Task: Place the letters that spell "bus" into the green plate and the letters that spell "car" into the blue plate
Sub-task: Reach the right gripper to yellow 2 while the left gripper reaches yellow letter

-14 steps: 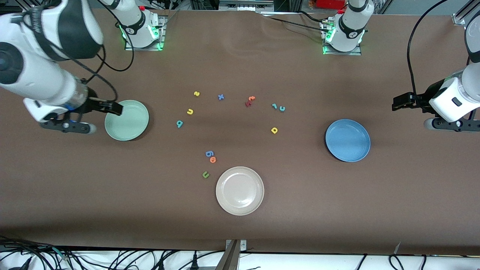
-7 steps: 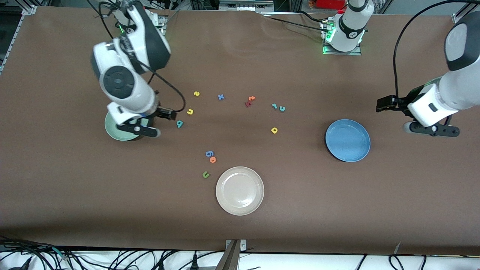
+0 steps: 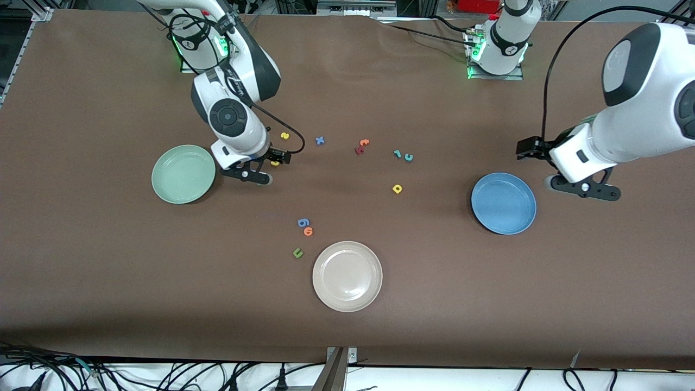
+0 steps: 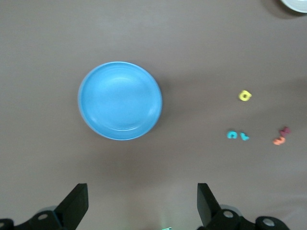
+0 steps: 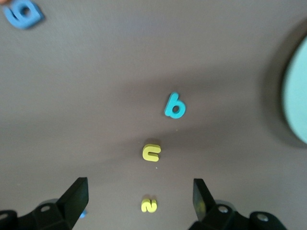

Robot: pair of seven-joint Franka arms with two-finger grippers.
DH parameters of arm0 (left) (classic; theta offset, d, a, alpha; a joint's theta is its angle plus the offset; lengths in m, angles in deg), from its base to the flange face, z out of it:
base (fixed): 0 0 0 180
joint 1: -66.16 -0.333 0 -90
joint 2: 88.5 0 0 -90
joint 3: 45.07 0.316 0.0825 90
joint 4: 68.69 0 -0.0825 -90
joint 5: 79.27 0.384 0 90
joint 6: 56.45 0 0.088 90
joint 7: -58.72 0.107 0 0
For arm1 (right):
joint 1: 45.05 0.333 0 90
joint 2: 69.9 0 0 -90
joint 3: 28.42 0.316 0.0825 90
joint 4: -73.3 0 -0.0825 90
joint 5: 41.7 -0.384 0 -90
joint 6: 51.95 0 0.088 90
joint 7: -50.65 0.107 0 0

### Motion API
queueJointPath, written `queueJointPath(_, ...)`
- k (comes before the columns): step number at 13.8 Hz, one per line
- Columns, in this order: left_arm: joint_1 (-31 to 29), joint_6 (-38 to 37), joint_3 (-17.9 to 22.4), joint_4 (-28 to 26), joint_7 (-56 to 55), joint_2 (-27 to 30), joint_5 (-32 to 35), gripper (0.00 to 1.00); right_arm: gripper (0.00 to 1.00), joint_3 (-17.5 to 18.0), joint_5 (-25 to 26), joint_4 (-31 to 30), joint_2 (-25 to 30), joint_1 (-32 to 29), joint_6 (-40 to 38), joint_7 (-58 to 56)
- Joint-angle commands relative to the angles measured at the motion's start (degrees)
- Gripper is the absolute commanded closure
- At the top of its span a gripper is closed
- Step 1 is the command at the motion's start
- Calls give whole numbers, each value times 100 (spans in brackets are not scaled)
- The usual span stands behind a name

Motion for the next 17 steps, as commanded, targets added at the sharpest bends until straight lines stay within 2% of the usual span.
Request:
queueJointPath(1, 97, 12, 43, 100, 85, -272, -532, 0, 3, 174, -88, -807, 98, -42, 926, 228)
queueJointPath(4, 536, 186, 35, 135, 50, -614, -735, 0, 7, 437, -88, -967, -149, -42, 1122, 589)
queueJointPath(8, 957, 1116, 43, 162, -432, -1080, -807, 1, 8, 605, -88, -1380, -176, -42, 1754, 783)
queueJointPath(10, 1475, 1539, 52, 83, -959, -1352, -754, 7, 8, 657, -88, -1520, -158, -42, 1763, 801)
queueJointPath(11, 1547, 1680, 52, 83, -1092, -1415, -745, 9, 8, 666, -97, -1599, -123, -51, 1764, 801)
queueJointPath(14, 1740, 2067, 43, 48, -1215, -1669, -754, 15, 13, 780, -97, -1749, -79, -51, 1772, 1011)
queueJointPath(17, 2012, 2594, 43, -223, -1461, -1811, -763, 17, 25, 798, -88, -1749, -70, -51, 1913, 1091)
